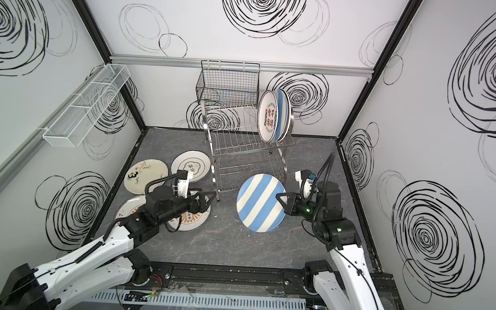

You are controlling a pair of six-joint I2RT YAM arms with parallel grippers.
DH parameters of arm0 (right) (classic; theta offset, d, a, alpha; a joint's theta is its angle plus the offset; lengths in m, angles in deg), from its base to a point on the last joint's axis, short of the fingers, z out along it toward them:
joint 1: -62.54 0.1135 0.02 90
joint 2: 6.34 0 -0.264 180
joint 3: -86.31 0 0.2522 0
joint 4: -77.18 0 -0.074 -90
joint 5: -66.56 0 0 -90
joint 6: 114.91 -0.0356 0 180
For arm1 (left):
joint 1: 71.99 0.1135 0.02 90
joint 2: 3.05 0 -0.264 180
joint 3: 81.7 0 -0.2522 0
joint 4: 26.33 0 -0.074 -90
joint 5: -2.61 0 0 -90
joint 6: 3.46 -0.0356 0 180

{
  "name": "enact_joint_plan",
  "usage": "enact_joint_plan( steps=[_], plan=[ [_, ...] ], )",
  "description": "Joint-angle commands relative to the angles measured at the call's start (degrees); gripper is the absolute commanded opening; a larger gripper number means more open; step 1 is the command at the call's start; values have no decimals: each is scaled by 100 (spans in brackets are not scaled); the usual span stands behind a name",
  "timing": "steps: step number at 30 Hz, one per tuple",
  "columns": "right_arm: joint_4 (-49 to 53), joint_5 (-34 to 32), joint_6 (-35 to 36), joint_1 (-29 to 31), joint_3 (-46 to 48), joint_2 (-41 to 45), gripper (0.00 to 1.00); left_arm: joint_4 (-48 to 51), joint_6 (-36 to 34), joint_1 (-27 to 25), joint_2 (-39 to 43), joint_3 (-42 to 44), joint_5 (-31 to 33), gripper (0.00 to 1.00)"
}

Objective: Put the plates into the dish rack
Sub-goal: 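Lift the striped plate upright with the right gripper while the left arm withdraws, then carry the striped plate to the rack beside the standing plates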

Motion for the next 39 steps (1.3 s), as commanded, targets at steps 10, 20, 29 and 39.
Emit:
enact_joint_plan(
  steps=[10,20,29,39],
  plan=[
    [-49,396,345,118,-2412,-718,0,1402,-810,854,-604,-1420,-1639,96],
    [-363,-2016,488,364,-4601,-2109,0,1946,-1608,1442,-1056,-2014,-2121,96],
    [-815,-5609,1463,2294,-5729,-3246,0,2005,-1918,1540,-1103,-1811,-1591,96],
    [-2058,-6995,2203,2693,-5533,-4013,0,1898,-1721,1540,-880,-1534,-1282,96]
  ],
)
